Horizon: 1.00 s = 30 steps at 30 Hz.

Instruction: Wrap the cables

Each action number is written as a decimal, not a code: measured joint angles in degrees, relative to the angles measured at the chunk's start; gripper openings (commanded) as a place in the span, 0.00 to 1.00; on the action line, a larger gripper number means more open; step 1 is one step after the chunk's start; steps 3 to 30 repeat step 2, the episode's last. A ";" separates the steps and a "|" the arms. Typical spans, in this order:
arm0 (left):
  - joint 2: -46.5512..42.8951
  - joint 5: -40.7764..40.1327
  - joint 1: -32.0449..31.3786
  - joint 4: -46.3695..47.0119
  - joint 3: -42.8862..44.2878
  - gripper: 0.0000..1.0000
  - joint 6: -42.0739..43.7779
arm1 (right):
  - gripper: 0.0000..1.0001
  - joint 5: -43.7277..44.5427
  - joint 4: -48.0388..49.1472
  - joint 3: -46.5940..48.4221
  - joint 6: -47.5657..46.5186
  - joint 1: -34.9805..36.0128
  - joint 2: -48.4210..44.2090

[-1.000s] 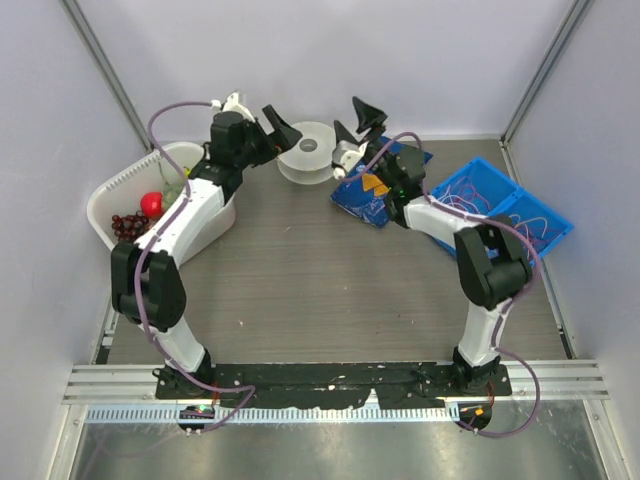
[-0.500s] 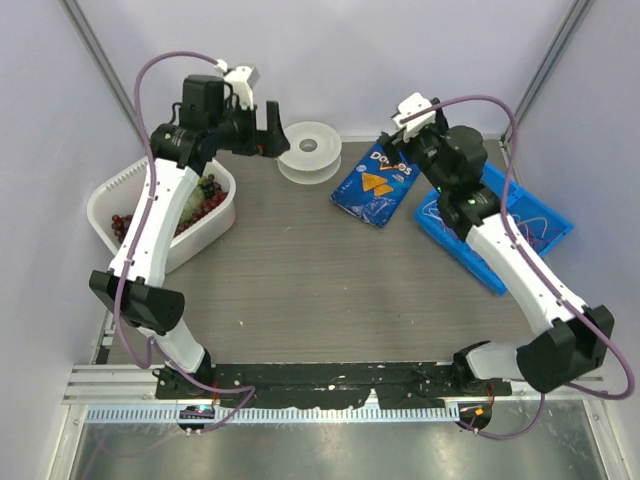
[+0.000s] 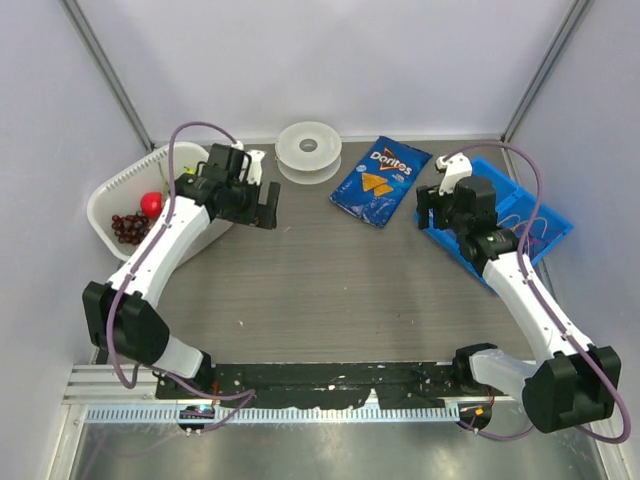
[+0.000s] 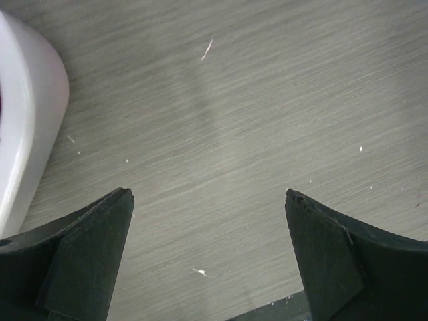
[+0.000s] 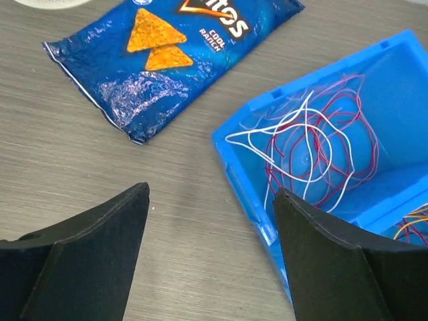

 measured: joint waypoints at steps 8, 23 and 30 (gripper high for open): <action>-1.40 -0.50 -0.57 1.36 0.00 1.00 -0.02 | 0.80 -0.02 -0.42 0.02 0.81 -0.04 -0.28; -1.40 -0.50 -0.57 1.36 0.00 1.00 -0.02 | 0.80 -0.02 -0.42 0.02 0.81 -0.04 -0.28; -1.40 -0.50 -0.57 1.36 0.00 1.00 -0.02 | 0.80 -0.02 -0.42 0.02 0.81 -0.04 -0.28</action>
